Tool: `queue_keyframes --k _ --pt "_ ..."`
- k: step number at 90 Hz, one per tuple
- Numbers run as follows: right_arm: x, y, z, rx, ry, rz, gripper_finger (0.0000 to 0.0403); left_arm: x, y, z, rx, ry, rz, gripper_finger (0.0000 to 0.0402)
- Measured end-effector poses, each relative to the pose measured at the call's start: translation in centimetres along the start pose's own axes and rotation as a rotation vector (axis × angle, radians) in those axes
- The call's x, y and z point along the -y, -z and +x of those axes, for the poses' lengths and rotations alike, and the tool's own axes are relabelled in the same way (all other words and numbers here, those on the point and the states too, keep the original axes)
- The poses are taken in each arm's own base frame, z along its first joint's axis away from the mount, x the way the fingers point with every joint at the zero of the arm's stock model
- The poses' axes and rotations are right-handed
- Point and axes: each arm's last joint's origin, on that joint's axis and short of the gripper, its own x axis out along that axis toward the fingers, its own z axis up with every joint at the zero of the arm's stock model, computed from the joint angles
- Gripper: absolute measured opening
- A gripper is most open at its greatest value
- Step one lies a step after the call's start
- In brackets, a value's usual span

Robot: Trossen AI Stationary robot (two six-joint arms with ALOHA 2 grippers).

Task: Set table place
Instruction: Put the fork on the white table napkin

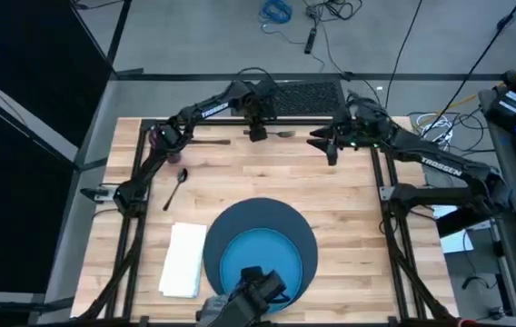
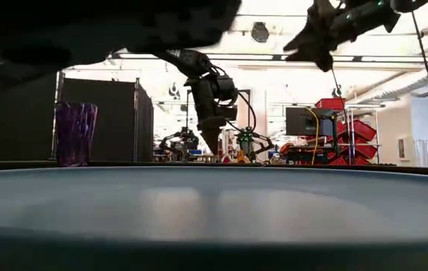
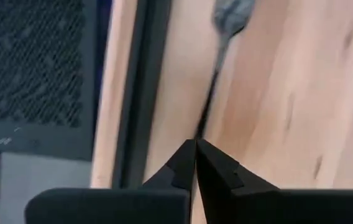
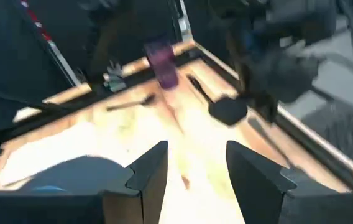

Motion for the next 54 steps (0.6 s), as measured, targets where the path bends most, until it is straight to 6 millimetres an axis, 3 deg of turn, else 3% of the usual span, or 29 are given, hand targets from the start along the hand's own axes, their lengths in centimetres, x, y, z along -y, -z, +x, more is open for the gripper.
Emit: queue_keyframes --k 12,19,39,54 --pt "1.2 1.2 2.8 -0.100 0.023 0.031 0.0146 0.9 0.3 -2.5 0.010 0.097 -0.047 0.0000" --pt "2.1 2.1 4.4 -0.158 0.055 0.038 0.0132 1.2 -0.1 -4.3 0.103 0.167 -0.042 0.0000" --pt "4.6 4.0 7.1 -0.253 0.098 0.039 0.0012 2.2 0.3 -11.0 0.242 0.218 -0.043 0.0000" --pt "7.8 4.9 8.1 -0.267 0.162 0.097 0.0001 3.1 1.5 -12.0 0.192 0.244 -0.051 0.0000"
